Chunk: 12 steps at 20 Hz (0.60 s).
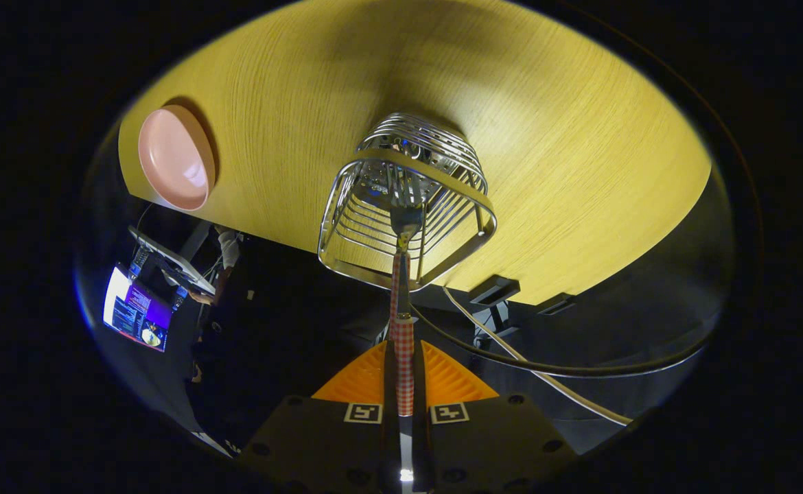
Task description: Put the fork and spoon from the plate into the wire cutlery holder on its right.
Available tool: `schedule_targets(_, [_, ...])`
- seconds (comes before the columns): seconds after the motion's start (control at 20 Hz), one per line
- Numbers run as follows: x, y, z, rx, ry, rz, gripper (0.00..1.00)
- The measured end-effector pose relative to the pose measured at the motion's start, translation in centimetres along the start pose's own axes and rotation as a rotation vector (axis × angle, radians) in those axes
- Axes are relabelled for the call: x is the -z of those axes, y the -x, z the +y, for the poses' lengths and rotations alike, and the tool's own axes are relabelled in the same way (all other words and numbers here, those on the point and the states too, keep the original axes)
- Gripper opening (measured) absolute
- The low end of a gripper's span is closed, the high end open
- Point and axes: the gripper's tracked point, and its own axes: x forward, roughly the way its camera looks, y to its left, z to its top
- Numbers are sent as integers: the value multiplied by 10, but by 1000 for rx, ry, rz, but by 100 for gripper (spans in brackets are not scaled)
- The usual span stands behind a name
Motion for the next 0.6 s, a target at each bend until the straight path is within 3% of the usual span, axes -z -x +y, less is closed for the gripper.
schedule_targets(0.4, [-17, -1, 9, -36, -32, -55, 16])
schedule_targets(0.6, [-12, 7, 5, -43, -4, -131, 29])
